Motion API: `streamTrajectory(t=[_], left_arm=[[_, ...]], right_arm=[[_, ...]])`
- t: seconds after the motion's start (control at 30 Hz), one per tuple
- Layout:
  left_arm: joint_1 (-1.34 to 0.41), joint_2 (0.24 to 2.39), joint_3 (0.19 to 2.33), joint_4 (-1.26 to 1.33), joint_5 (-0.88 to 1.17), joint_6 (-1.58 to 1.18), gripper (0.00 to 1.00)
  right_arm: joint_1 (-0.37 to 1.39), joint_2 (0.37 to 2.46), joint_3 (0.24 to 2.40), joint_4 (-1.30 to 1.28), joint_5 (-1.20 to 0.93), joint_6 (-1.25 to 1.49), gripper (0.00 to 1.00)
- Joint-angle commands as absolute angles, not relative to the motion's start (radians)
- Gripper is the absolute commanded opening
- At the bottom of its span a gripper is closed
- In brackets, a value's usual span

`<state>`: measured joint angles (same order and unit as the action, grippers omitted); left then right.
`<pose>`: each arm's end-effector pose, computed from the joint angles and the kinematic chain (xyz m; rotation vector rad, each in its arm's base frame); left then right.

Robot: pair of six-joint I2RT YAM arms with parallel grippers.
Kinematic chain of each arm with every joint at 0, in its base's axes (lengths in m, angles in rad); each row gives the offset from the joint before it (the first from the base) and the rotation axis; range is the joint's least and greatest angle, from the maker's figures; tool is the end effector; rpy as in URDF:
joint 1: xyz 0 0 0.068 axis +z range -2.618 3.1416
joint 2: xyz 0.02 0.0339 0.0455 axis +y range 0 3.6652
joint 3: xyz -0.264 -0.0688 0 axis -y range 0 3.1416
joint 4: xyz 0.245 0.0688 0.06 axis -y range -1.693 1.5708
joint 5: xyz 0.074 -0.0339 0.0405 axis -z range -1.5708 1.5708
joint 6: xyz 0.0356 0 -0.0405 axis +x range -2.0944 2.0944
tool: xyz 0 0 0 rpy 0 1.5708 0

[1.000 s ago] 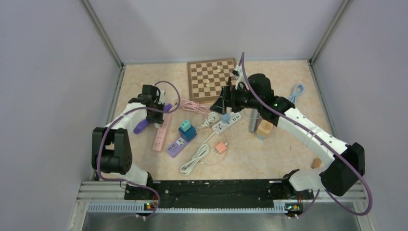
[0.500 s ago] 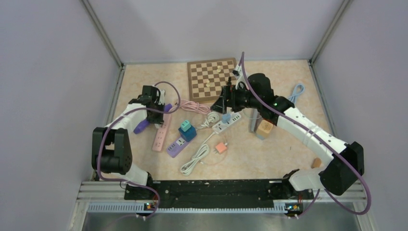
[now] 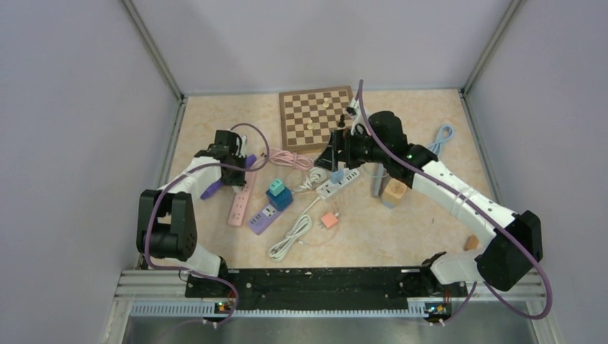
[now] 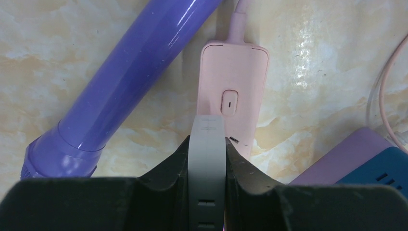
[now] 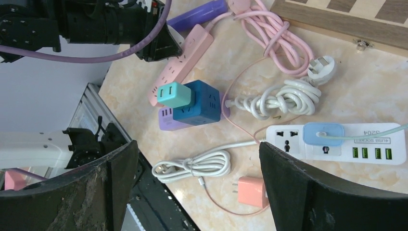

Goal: Insert the plug

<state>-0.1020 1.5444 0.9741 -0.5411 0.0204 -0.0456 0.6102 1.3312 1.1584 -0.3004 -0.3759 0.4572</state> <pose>0.2986 -0.0313 0.1974 0.0821 2.6827 -0.0736 0.2419 0.1851 0.3381 -0.4156 2.1350 1.0258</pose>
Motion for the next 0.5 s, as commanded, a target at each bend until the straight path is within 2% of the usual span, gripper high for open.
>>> streamTrajectory(t=[0.0, 0.47], left_arm=[[-0.140, 1.530, 0.930, -0.534, -0.026, -0.095, 0.00], [-0.192, 1.501, 0.864, -0.505, -0.104, -0.192, 0.00]], right_arm=[[0.595, 1.330, 1.144, -0.269, -0.376, 0.469, 0.92], [0.586, 1.309, 1.099, -0.247, -0.362, 0.488, 0.92]])
